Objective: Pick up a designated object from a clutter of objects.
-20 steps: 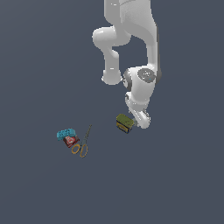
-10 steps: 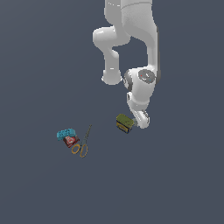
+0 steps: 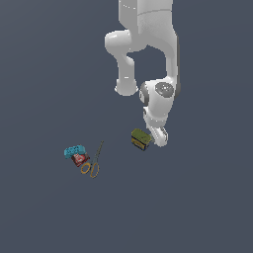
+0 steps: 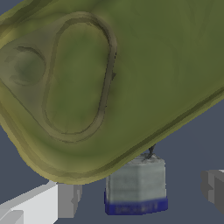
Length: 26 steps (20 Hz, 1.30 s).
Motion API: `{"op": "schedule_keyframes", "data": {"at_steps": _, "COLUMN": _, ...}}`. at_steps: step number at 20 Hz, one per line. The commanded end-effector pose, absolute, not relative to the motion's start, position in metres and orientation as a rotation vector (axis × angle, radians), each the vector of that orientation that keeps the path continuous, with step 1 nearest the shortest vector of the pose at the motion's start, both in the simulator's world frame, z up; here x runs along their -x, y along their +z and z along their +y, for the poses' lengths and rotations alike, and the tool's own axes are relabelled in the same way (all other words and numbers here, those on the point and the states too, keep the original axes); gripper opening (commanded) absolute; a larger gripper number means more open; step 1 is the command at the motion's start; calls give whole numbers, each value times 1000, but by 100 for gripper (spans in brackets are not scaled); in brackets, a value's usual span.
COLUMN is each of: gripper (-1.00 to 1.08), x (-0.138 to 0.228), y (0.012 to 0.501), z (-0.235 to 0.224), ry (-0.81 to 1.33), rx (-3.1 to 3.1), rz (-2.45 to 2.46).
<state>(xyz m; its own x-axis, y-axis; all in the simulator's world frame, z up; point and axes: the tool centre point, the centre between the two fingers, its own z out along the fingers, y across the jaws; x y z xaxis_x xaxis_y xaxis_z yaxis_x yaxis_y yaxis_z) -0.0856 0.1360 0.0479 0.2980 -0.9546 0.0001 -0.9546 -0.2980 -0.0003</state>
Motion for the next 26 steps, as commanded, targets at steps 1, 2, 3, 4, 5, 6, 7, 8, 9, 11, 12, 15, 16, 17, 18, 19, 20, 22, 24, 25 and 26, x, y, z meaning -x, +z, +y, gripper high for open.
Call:
{"op": "schedule_keyframes", "data": {"at_steps": 1, "gripper": 100, "x": 86, "y": 37, "z": 136, "ry": 0, "rx": 2531, "rz": 1862}}
{"op": "schedule_keyframes", "data": {"at_steps": 2, "gripper": 100, "x": 86, "y": 32, "z": 136, "ry": 0, "rx": 2530, "rz": 1863}}
{"op": "schedule_keyframes", "data": {"at_steps": 3, "gripper": 100, "x": 86, "y": 28, "z": 136, "ry": 0, "rx": 2530, "rz": 1863}}
{"op": "schedule_keyframes", "data": {"at_steps": 4, "gripper": 100, "x": 86, "y": 24, "z": 136, "ry": 0, "rx": 2529, "rz": 1863}}
{"op": "schedule_keyframes", "data": {"at_steps": 5, "gripper": 100, "x": 86, "y": 21, "z": 136, "ry": 0, "rx": 2529, "rz": 1863}}
{"op": "schedule_keyframes", "data": {"at_steps": 6, "gripper": 100, "x": 86, "y": 19, "z": 136, "ry": 0, "rx": 2529, "rz": 1864}}
{"op": "schedule_keyframes", "data": {"at_steps": 7, "gripper": 100, "x": 86, "y": 16, "z": 136, "ry": 0, "rx": 2529, "rz": 1864}}
{"op": "schedule_keyframes", "data": {"at_steps": 8, "gripper": 100, "x": 86, "y": 15, "z": 136, "ry": 0, "rx": 2529, "rz": 1864}}
{"op": "schedule_keyframes", "data": {"at_steps": 9, "gripper": 100, "x": 86, "y": 13, "z": 136, "ry": 0, "rx": 2529, "rz": 1865}}
{"op": "schedule_keyframes", "data": {"at_steps": 11, "gripper": 100, "x": 86, "y": 13, "z": 136, "ry": 0, "rx": 2529, "rz": 1865}}
{"op": "schedule_keyframes", "data": {"at_steps": 12, "gripper": -100, "x": 86, "y": 13, "z": 136, "ry": 0, "rx": 2529, "rz": 1865}}
{"op": "schedule_keyframes", "data": {"at_steps": 15, "gripper": -100, "x": 86, "y": 13, "z": 136, "ry": 0, "rx": 2529, "rz": 1865}}
{"op": "schedule_keyframes", "data": {"at_steps": 16, "gripper": -100, "x": 86, "y": 13, "z": 136, "ry": 0, "rx": 2529, "rz": 1865}}
{"op": "schedule_keyframes", "data": {"at_steps": 17, "gripper": -100, "x": 86, "y": 13, "z": 136, "ry": 0, "rx": 2529, "rz": 1865}}
{"op": "schedule_keyframes", "data": {"at_steps": 18, "gripper": -100, "x": 86, "y": 13, "z": 136, "ry": 0, "rx": 2529, "rz": 1865}}
{"op": "schedule_keyframes", "data": {"at_steps": 19, "gripper": -100, "x": 86, "y": 13, "z": 136, "ry": 0, "rx": 2529, "rz": 1865}}
{"op": "schedule_keyframes", "data": {"at_steps": 20, "gripper": -100, "x": 86, "y": 13, "z": 136, "ry": 0, "rx": 2529, "rz": 1865}}
{"op": "schedule_keyframes", "data": {"at_steps": 22, "gripper": -100, "x": 86, "y": 13, "z": 136, "ry": -2, "rx": 2528, "rz": 1863}}
{"op": "schedule_keyframes", "data": {"at_steps": 24, "gripper": -100, "x": 85, "y": 14, "z": 136, "ry": -2, "rx": 2528, "rz": 1863}}
{"op": "schedule_keyframes", "data": {"at_steps": 25, "gripper": -100, "x": 85, "y": 15, "z": 136, "ry": -2, "rx": 2528, "rz": 1863}}
{"op": "schedule_keyframes", "data": {"at_steps": 26, "gripper": -100, "x": 85, "y": 17, "z": 135, "ry": -2, "rx": 2528, "rz": 1863}}
